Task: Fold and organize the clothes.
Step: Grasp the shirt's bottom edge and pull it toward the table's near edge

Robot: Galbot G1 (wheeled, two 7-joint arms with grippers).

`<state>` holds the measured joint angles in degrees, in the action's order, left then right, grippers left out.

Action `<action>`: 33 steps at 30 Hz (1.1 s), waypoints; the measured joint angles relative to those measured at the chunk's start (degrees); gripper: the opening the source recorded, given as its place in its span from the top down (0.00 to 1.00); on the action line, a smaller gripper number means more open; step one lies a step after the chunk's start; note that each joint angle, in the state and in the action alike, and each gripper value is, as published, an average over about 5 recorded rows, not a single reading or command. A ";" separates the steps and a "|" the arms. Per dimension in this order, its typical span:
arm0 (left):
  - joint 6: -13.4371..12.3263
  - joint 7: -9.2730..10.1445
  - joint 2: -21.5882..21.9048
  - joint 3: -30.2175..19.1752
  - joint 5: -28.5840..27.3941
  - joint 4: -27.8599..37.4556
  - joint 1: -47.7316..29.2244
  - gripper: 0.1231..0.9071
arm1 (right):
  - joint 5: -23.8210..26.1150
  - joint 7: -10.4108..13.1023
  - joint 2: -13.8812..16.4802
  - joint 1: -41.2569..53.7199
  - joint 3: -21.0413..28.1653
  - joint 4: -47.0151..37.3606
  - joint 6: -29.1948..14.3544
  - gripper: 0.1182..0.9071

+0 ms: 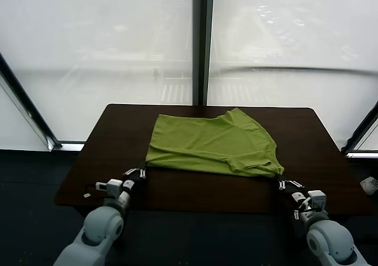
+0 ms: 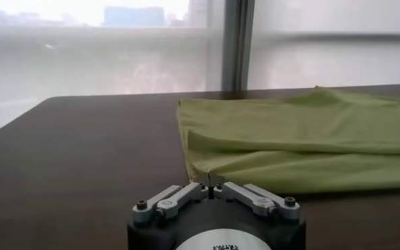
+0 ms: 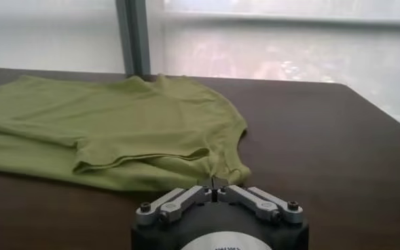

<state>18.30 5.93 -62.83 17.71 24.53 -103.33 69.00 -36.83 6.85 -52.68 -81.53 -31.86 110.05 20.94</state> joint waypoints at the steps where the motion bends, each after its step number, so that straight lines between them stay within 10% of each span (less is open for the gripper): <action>1: 0.09 0.04 0.45 0.07 0.01 -0.43 0.40 0.97 | -0.60 0.12 0.52 -0.37 -0.11 0.33 0.24 0.97; 24: 0.20 0.47 3.36 5.58 -2.16 -14.55 17.86 0.97 | -8.58 1.57 9.63 -11.53 -4.08 7.38 3.67 0.96; 29: 0.67 1.20 3.06 6.08 -2.16 -15.97 19.40 0.93 | -9.34 1.09 10.89 -12.82 -4.83 8.21 4.15 0.70; 33: 1.73 2.48 2.93 6.35 -2.05 -17.12 20.06 0.68 | -9.45 0.54 11.54 -13.35 -5.33 8.93 3.95 0.39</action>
<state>20.03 8.41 -59.90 24.06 22.47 -120.46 89.06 -46.28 7.38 -41.14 -94.88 -37.19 118.98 24.89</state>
